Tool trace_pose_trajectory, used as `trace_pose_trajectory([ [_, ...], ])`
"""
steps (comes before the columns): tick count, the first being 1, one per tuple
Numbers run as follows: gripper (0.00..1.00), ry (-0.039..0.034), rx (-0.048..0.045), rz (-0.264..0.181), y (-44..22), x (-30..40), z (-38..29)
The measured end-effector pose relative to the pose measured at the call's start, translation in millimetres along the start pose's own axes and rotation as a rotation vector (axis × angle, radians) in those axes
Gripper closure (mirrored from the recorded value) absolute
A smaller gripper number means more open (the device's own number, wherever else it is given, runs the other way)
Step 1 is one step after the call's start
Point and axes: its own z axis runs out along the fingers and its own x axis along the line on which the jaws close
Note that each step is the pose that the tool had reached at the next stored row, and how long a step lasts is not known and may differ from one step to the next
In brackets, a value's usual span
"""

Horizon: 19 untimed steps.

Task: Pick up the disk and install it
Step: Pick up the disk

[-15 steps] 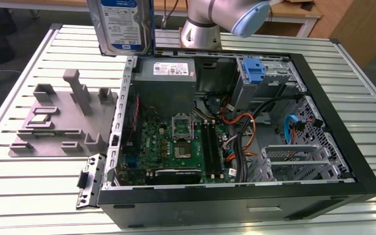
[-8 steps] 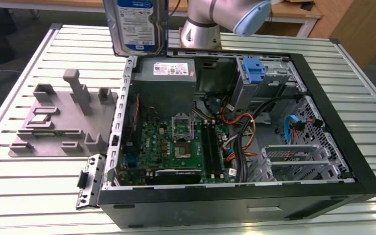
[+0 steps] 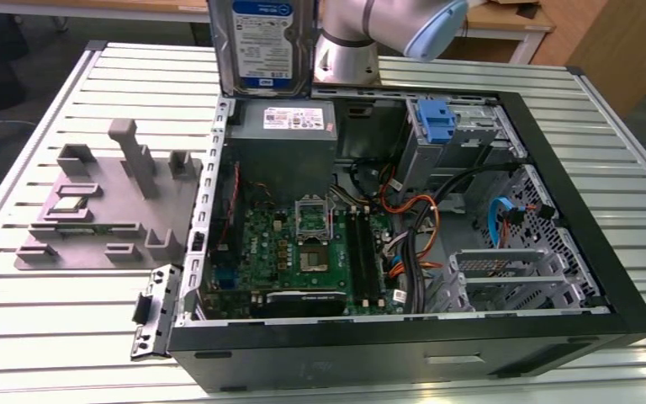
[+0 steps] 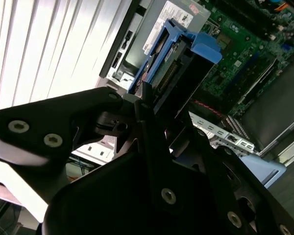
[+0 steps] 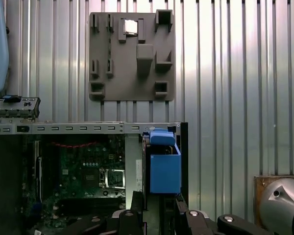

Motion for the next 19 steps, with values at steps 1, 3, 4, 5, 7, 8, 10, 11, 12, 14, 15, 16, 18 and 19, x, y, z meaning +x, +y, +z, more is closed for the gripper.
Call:
trace_pose_trajectory([
  [1, 0.65, -0.0001, 0.0001, 0.0, -3.6, -0.1, 0.0],
  [3, 0.65, 0.0, 0.0, 0.0, -10.8, -0.2, -0.1],
  [4, 0.65, 0.0001, 0.0, 0.0, -14.3, -0.3, -0.2],
  [5, 0.65, -0.0001, 0.0001, 0.0, -17.9, -0.4, -0.1],
  [7, 0.65, -0.0001, 0.0001, 0.0, -24.8, -0.5, -0.2],
  [8, 0.65, 0.0, 0.0, 0.0, -28.4, -0.6, -0.3],
  [10, 0.65, 0.0, 0.0, 0.0, -35.7, -0.7, -0.3],
  [11, 0.65, 0.0, 0.0, 0.0, -39.7, -0.8, -0.3],
  [12, 0.65, 0.0, 0.0, 0.0, -43.4, -0.9, -0.4],
  [14, 0.65, 0.0, 0.0, 0.0, -50.6, -1.1, -0.4],
  [15, 0.65, 0.0, 0.0, 0.0, -54.2, -1.1, -0.4],
  [16, 0.65, 0.0, 0.0, 0.0, -57.7, -1.2, -0.5],
  [18, 0.65, 0.0, 0.0, 0.0, -64.5, -1.3, -0.5],
  [19, 0.65, 0.0, 0.0, 0.0, -67.6, -1.4, -0.5],
])
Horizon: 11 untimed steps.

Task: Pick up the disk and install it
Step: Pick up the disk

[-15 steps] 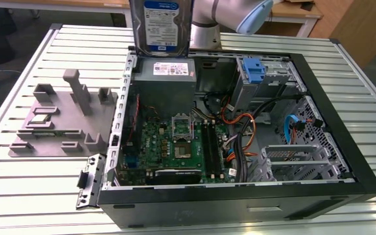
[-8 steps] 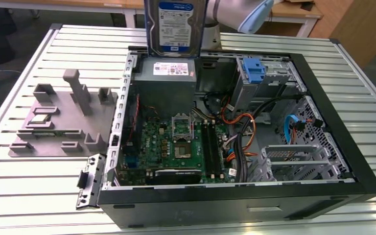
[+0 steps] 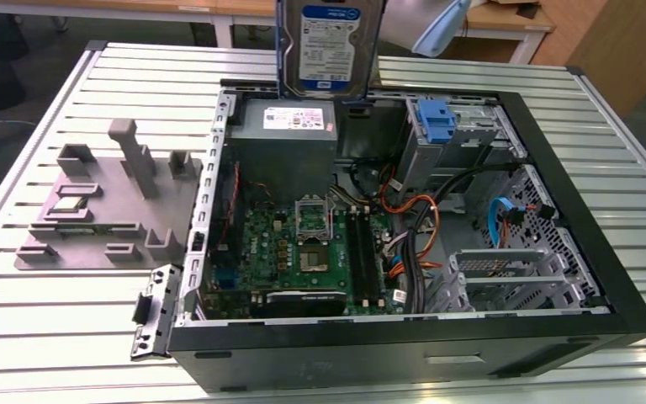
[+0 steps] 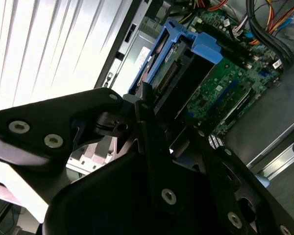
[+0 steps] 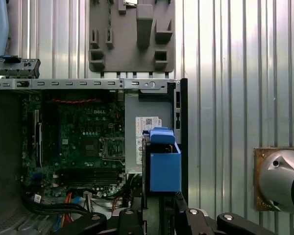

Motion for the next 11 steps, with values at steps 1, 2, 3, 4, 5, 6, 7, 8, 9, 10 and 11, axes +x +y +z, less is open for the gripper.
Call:
trace_pose_trajectory([
  [1, 0.65, 0.0, 0.0, 0.0, -2.9, -0.1, 0.0],
  [2, 0.65, 0.0, 0.0, 0.0, -5.5, -0.1, 0.0],
  [3, 0.65, 0.0001, 0.0, 0.0, -7.5, -0.1, -0.1],
  [4, 0.65, 0.0002, -0.0001, 0.0, -8.4, -0.1, -0.1],
  [5, 0.65, 0.0, -0.0001, 0.0, -8.5, -0.1, -0.1],
  [6, 0.65, 0.0, 0.0, 0.0, -8.5, -0.1, -0.1],
  [7, 0.65, -0.0001, 0.0, 0.0, -8.5, -0.1, 0.0],
  [8, 0.65, 0.0, 0.0001, 0.0, -8.6, -0.2, 0.0],
  [9, 0.65, 0.0, 0.0, 0.0, -8.6, -0.2, -0.1],
  [10, 0.65, 0.0, 0.0, 0.0, -8.7, -0.1, -0.1],
  [11, 0.65, 0.0001, -0.0001, 0.0, -8.7, 0.3, -0.1],
])
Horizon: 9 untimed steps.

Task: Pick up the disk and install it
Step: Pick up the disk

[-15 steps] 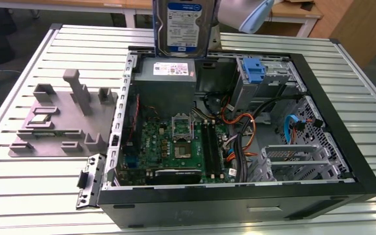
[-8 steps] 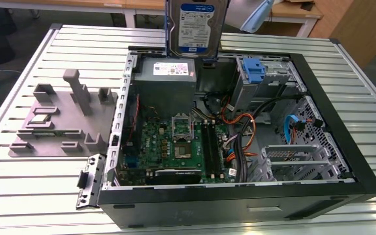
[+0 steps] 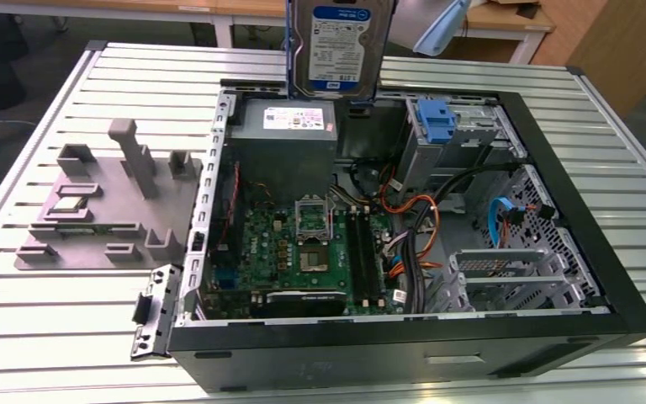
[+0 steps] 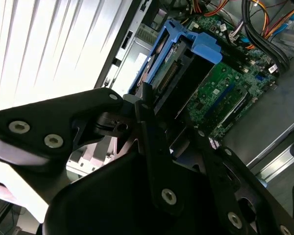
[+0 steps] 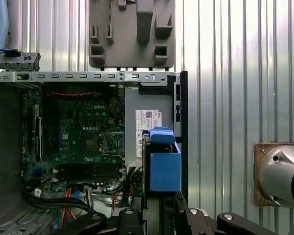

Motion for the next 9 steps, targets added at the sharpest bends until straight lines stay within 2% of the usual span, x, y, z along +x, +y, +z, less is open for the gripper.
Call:
trace_pose_trajectory([
  [9, 0.65, 0.0, 0.0, 0.0, -0.4, 11.3, -0.2],
])
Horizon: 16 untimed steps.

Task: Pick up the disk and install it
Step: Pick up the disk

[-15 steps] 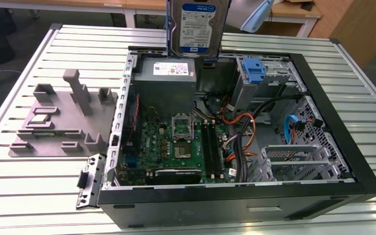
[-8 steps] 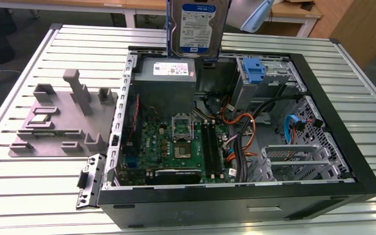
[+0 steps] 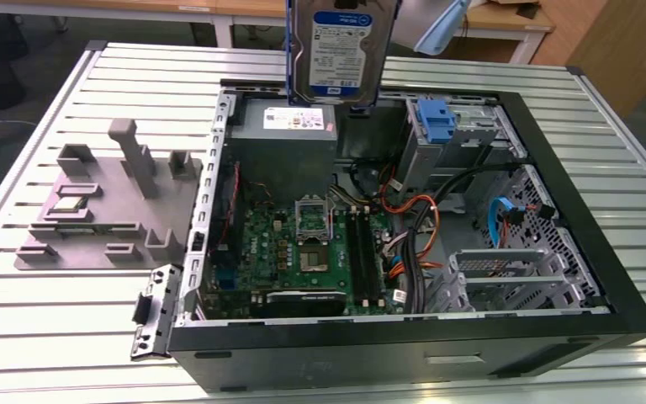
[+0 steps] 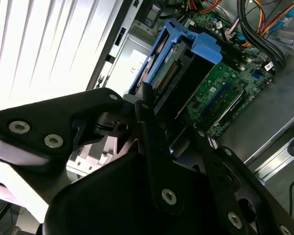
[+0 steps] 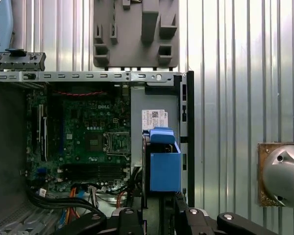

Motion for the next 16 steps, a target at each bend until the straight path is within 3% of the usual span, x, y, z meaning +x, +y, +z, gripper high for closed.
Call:
trace_pose_trajectory([
  [16, 0.65, -0.0004, 0.0, 0.0, -4.7, 37.4, -0.3],
])
